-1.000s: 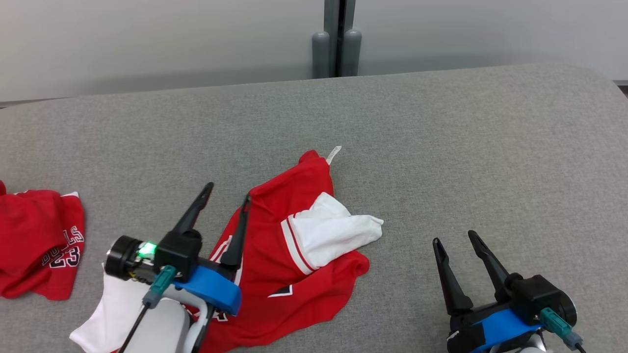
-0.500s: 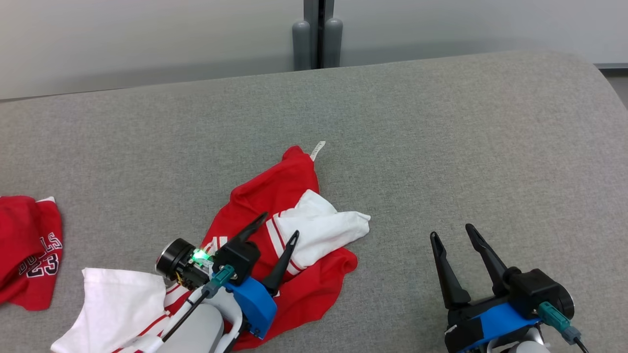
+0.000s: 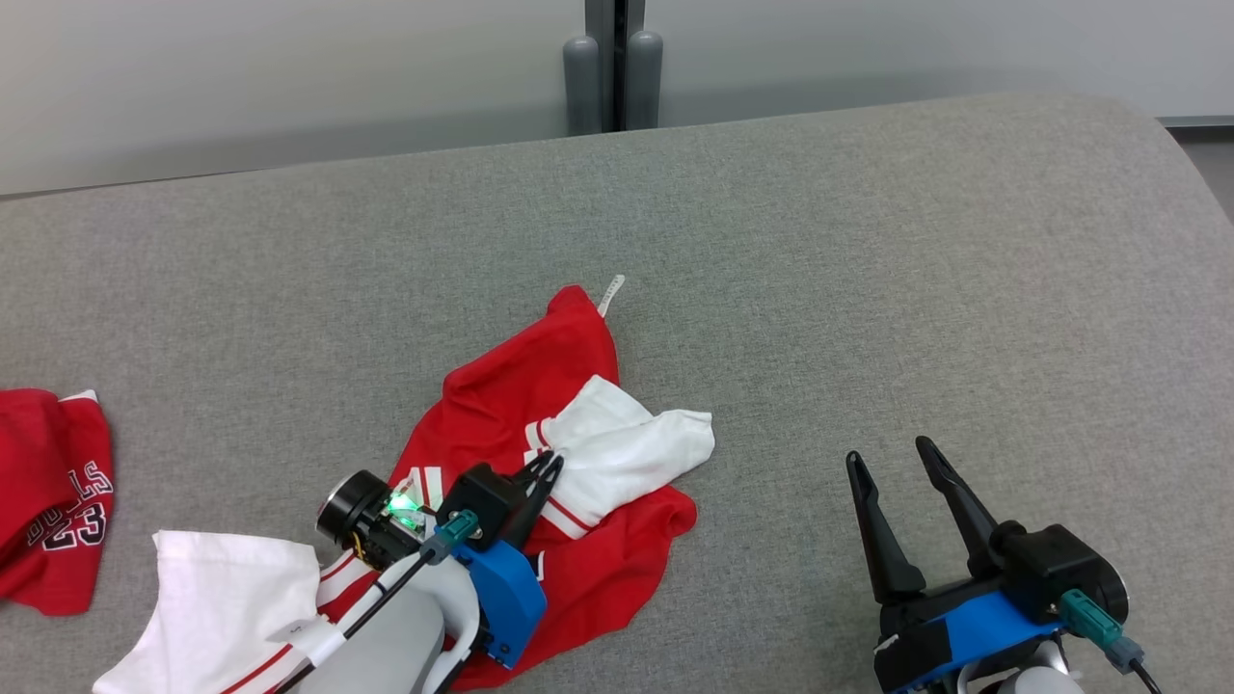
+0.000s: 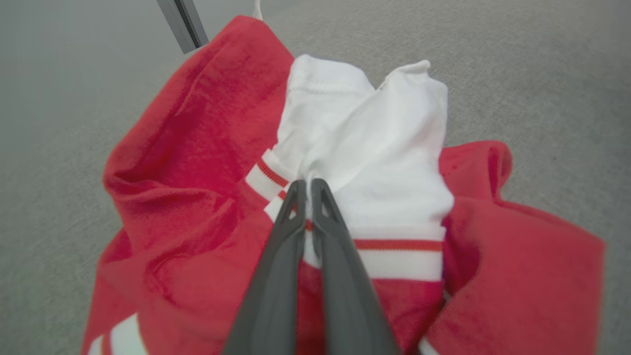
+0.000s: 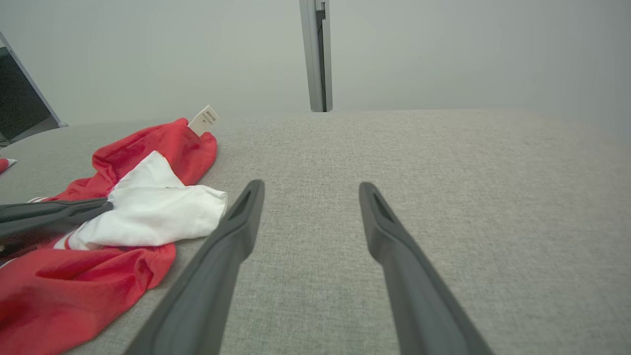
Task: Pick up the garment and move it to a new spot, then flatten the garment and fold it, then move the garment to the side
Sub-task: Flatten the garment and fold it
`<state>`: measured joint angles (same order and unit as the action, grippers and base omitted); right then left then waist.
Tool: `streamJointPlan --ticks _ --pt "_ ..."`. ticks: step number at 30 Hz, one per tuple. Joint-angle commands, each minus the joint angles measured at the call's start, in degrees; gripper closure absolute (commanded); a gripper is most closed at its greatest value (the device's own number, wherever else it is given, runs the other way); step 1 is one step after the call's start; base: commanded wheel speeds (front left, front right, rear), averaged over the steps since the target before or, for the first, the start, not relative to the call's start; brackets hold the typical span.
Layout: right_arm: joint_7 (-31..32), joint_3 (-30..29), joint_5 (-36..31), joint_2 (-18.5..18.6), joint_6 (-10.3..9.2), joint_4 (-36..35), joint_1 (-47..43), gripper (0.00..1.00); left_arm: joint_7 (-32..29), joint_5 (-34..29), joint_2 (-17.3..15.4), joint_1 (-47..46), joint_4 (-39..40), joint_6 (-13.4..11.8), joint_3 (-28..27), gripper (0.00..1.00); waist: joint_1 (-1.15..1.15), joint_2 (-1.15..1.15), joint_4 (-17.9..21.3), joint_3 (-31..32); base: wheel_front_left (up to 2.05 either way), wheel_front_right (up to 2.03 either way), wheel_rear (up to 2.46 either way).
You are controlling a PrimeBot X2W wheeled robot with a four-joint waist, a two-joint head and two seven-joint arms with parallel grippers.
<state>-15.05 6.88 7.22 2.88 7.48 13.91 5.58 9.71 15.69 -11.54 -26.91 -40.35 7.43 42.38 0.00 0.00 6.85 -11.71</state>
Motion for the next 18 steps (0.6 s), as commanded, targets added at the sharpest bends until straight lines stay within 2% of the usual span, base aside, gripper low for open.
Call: streamJointPlan --ticks 1,15,16,17,18 --pt "-0.19 0.05 0.46 0.01 0.03 0.21 0.19 0.00 0.62 0.35 -0.08 -1.31 -0.58 0.00 0.04 1.00 0.00 0.00 -0.18 0.20 0.00 0.00 0.00" --pt "-0.19 0.14 0.26 0.01 0.03 0.69 -0.71 0.00 4.16 1.69 -0.50 -2.93 0.58 -1.37 -1.64 1.00 0.00 0.00 -0.78 1.79 0.00 0.00 0.00" --pt "-0.19 0.27 0.36 0.01 0.03 0.74 -0.75 0.00 4.24 1.58 -0.43 -2.55 0.84 -1.56 -1.53 0.78 0.00 0.00 -0.77 1.95 0.00 0.00 0.00" --pt "-0.19 0.39 0.47 0.01 0.03 0.79 -0.79 0.00 4.48 1.49 -0.31 -2.10 1.02 -1.80 -1.42 0.28 0.00 0.00 -0.75 2.12 0.00 0.00 0.00" --pt "-0.19 0.43 0.53 0.01 0.03 0.84 -0.90 0.00 4.72 1.76 -0.12 -1.60 1.36 -1.98 -1.57 0.00 0.00 0.00 -0.77 2.36 0.00 0.00 0.00"
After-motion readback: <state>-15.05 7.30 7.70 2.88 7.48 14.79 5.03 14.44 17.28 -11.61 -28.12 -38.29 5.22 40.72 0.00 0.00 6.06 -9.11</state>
